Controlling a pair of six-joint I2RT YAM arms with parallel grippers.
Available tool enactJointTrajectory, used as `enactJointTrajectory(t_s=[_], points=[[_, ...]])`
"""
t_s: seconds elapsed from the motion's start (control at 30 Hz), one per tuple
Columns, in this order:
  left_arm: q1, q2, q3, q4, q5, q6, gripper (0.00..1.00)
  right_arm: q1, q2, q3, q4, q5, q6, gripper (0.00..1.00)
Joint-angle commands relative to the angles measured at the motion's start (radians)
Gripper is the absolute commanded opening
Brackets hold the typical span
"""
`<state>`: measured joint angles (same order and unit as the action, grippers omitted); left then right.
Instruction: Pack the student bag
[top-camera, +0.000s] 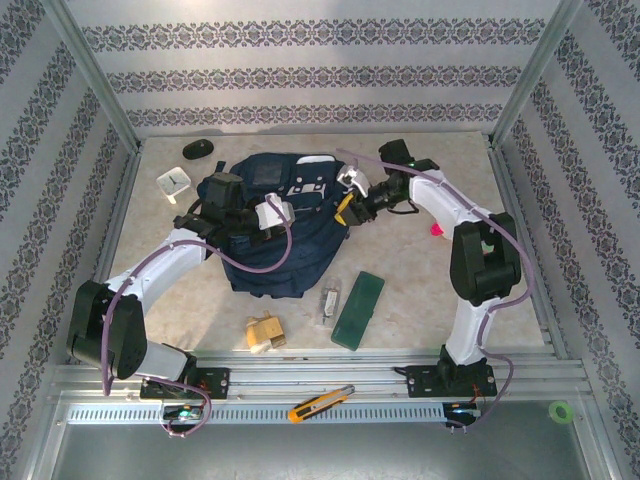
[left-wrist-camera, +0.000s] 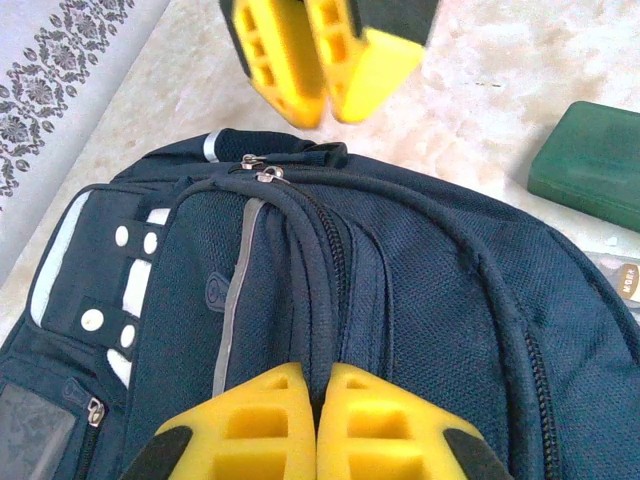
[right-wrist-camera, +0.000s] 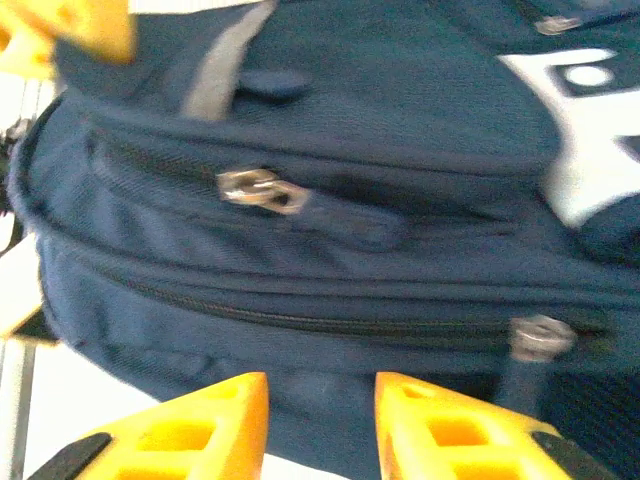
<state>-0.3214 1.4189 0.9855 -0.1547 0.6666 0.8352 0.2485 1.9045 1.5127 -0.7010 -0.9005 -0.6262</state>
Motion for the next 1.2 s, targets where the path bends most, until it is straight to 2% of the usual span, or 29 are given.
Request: enactJointTrajectory(t_s=[0.0, 0.23, 0.53, 0.8, 0.9, 1.07, 1.17], points=[[-0.004, -0.036, -0.007, 0.078, 0.058, 0.018, 0.00, -0.055, 0.076, 0.064, 0.017, -0.039, 0.051, 0.41], [0.000, -0.050, -0.014, 0.081, 0.106, 0.007, 0.00, -0.062, 0.215, 0.237, -0.174, -0.049, -0.089, 0.47], [0.004, -0.049, -0.008, 0.086, 0.120, 0.002, 0.00, -0.025, 0.292, 0.340, -0.363, -0.031, -0.199, 0.49], [0.004, -0.055, -0.006, 0.097, 0.132, -0.009, 0.00, 0.003, 0.316, 0.357, -0.364, 0.045, -0.179, 0.47], [0.004, -0.056, -0.008, 0.098, 0.130, -0.009, 0.00, 0.003, 0.313, 0.353, -0.330, 0.058, -0.159, 0.40], [0.002, -0.054, -0.011, 0.098, 0.079, 0.003, 0.00, -0.007, 0.275, 0.327, -0.296, 0.024, -0.151, 0.16], [0.002, -0.049, -0.019, 0.091, 0.035, 0.018, 0.00, -0.017, 0.237, 0.285, -0.247, -0.003, -0.129, 0.08]])
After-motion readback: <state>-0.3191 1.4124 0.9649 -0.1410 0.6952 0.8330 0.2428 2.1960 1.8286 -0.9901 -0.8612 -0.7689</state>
